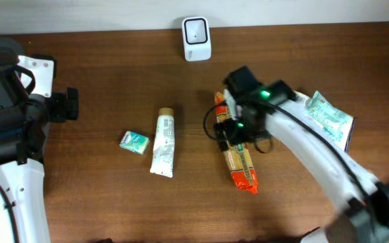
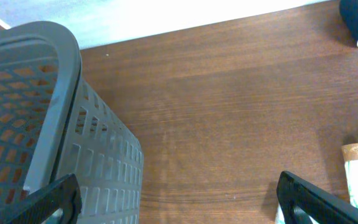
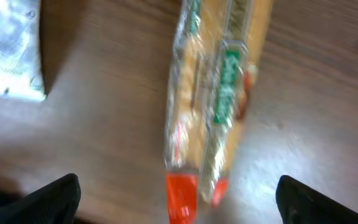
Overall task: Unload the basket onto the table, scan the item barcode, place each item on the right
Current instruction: 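Grasp the red-orange spaghetti package with the right gripper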
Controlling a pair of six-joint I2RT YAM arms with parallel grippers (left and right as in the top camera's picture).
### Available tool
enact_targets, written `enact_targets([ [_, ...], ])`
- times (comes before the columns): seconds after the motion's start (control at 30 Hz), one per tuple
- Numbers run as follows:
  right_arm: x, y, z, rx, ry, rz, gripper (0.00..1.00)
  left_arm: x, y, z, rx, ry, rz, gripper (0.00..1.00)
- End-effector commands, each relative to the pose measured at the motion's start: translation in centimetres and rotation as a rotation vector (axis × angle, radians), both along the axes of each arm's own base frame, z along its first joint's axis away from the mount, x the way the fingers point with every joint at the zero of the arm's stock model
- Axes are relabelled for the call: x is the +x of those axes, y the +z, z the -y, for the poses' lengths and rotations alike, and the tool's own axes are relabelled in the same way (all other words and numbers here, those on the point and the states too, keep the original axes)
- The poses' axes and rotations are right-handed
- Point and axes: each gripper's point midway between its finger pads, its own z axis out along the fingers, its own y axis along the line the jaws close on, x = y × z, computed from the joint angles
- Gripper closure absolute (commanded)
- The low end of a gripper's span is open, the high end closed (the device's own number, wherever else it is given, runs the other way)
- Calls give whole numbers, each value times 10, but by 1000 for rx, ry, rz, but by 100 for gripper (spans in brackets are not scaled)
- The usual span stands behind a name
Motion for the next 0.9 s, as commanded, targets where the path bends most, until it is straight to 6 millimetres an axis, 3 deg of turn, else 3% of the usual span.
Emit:
enact_targets([
  [0.0,-19,-22,18,28,-21,-41,1,1,2,0,6,-14,5,1],
  [0.2,-30,-88,16,56,-7,-76,1,1,2,0,6,-14,5,1],
  [0.4,-34,-138,16,18,-1,-183,1,1,2,0,6,-14,5,1],
  [0.5,-31,-152,22,-26,-8,-189,1,1,2,0,6,-14,5,1],
  [0.53,-27,-153,22,-23,-9,-176,7,1,2,0,6,-14,5,1],
  [0.7,-18,-140,11,24,-5,-150,59,1,2,0,7,-14,5,1],
  [0.87,-7,-108,-18,185,44,-113,81,1,2,0,6,-14,5,1],
])
